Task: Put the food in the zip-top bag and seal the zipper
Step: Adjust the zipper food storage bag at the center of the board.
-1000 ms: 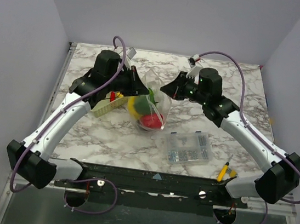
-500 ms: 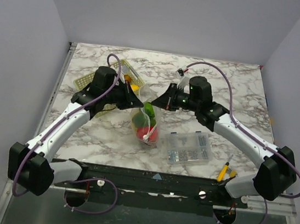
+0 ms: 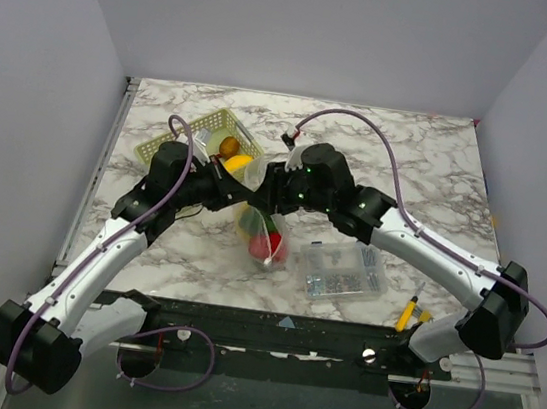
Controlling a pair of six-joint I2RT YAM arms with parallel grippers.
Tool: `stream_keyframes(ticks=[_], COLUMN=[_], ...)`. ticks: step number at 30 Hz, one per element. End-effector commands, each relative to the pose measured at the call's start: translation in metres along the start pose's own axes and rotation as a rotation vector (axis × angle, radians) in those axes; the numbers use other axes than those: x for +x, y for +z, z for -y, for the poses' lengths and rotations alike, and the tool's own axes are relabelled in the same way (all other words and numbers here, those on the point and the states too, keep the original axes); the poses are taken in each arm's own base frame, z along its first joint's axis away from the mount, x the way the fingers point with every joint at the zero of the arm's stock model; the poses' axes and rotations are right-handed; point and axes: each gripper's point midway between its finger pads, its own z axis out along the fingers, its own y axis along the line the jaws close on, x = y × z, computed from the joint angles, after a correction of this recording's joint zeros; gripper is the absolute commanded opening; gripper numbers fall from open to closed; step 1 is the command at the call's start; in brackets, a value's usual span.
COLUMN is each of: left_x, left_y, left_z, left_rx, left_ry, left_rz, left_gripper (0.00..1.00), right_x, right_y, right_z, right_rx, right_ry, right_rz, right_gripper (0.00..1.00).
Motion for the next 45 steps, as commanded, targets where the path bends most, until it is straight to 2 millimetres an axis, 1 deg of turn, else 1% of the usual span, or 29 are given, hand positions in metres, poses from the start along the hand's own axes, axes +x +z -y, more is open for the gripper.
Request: stream_keyframes(ticks=[1, 4, 7, 12, 16, 20, 22, 24, 27, 28, 29, 30, 34, 35, 37, 40, 42, 43, 45], left_x=[-0.012, -0.013, -0.014, -0.013, -0.015, -0.017, -0.016, -0.014, -0.010, -0.010, -0.009, -0.009, -0.013, -0.014, -0.013, -0.004, 0.012, 0.023, 0.041], left_y=[-0.006, -0.007, -0.008, -0.007, -0.010, -0.011, -0.009, -0.007, -0.004, -0.003, -0.004, -0.005, -0.017, -0.022, -0.032, -0.045, -0.051, -0.052, -0.054], left_z=[0.008, 0.008, 0.008, 0.005, 0.003, 0.005, 0.008, 0.012, 0.023, 0.027, 0.031, 0.033, 0.044, 0.049, 0.052, 0.042, 0.040, 0.037, 0.030], left_rx=[0.026, 0.027, 0.021, 0.000, -0.027, -0.022, -0.006, 0.005, 0.058, 0.081, 0.104, 0.112, 0.174, 0.198, 0.229, 0.240, 0.295, 0.327, 0.361], left_ry=[-0.032, -0.050, -0.060, -0.095, -0.117, -0.115, -0.097, -0.063, 0.015, 0.047, 0.077, 0.104, 0.264, 0.339, 0.477, 0.639, 0.723, 0.747, 0.789], left_rz=[0.089, 0.101, 0.109, 0.102, 0.117, 0.128, 0.112, 0.082, 0.022, 0.013, 0.005, 0.007, 0.054, 0.070, 0.102, 0.131, 0.096, 0.057, -0.006], left_gripper=[0.00, 0.00, 0.00, 0.00, 0.00, 0.00, 0.00, 0.00, 0.00, 0.00, 0.03, 0.14, 0.57, 0.64, 0.69, 0.75, 0.79, 0.80, 0.80], right_x=[0.005, 0.013, 0.025, 0.030, 0.022, 0.023, 0.024, 0.023, 0.022, 0.021, 0.020, 0.019, 0.014, 0.014, 0.011, 0.008, 0.006, 0.005, 0.002], right_y=[-0.012, -0.017, -0.019, -0.019, -0.023, -0.017, -0.015, -0.014, -0.010, -0.009, -0.009, -0.010, -0.014, -0.014, -0.014, -0.016, -0.016, -0.017, -0.018], right_z=[0.016, 0.010, 0.001, 0.003, 0.010, 0.007, 0.007, 0.005, -0.002, -0.003, -0.002, -0.001, 0.006, 0.009, 0.012, 0.020, 0.024, 0.025, 0.026], right_rx=[0.171, 0.201, 0.253, 0.403, 0.541, 0.538, 0.535, 0.533, 0.503, 0.504, 0.516, 0.525, 0.558, 0.557, 0.548, 0.555, 0.558, 0.556, 0.542], right_ry=[-0.109, -0.172, -0.248, -0.405, -0.491, -0.501, -0.488, -0.456, -0.382, -0.342, -0.306, -0.256, -0.115, -0.079, -0.014, 0.063, 0.105, 0.125, 0.155], right_rz=[-0.013, -0.017, -0.020, 0.023, 0.067, 0.058, 0.065, 0.082, 0.110, 0.130, 0.150, 0.173, 0.241, 0.246, 0.256, 0.287, 0.306, 0.316, 0.334], right_gripper=[0.51, 0.63, 0.69, 0.70, 0.69, 0.69, 0.65, 0.56, 0.36, 0.25, 0.18, 0.13, 0.03, 0.01, 0.01, 0.01, 0.01, 0.01, 0.00])
